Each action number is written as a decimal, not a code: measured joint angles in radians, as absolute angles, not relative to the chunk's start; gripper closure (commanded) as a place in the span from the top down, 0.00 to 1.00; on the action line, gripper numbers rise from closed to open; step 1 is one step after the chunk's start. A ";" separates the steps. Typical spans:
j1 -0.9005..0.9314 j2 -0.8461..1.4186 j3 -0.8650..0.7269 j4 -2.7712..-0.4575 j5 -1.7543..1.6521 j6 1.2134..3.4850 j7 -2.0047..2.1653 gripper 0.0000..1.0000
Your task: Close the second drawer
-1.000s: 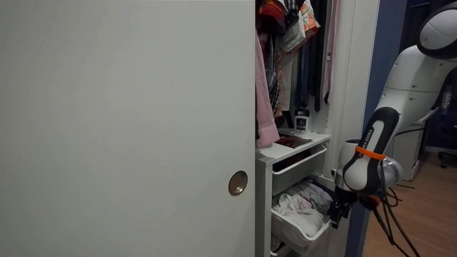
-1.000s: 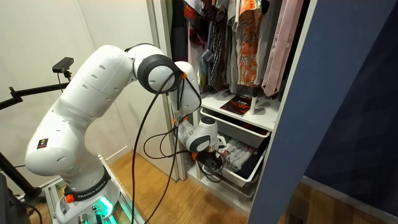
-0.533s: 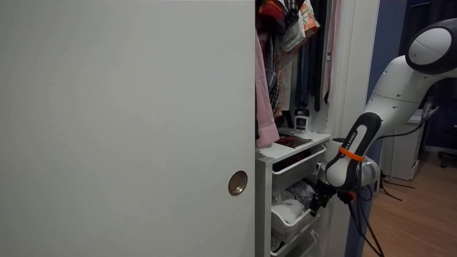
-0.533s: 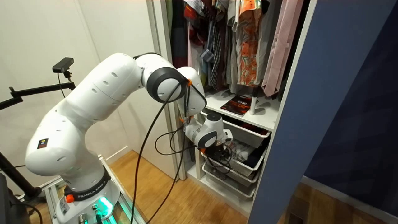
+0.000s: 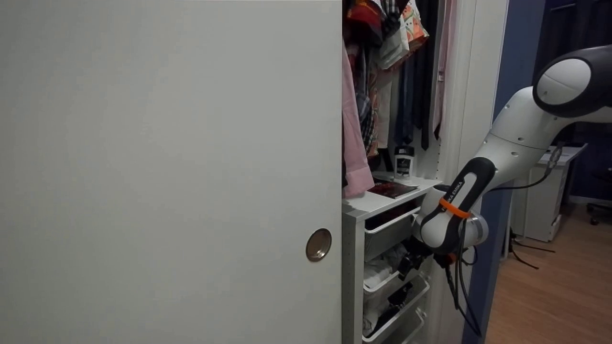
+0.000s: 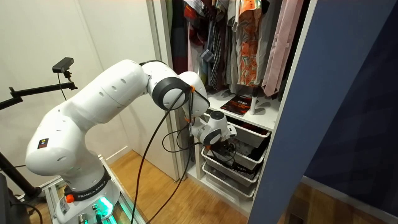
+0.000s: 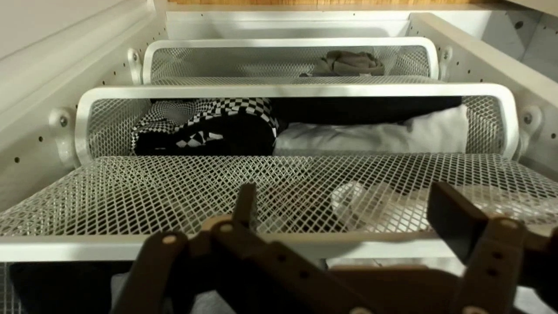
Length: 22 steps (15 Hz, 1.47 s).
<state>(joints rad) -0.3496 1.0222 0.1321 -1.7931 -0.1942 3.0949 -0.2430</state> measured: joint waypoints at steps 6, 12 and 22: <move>-0.346 1.049 0.132 -1.757 -0.194 3.112 -0.243 1.00; -0.286 1.019 0.056 -1.757 -0.194 2.949 -0.233 1.00; -0.218 0.680 -0.112 -2.029 -0.194 2.531 -0.230 1.00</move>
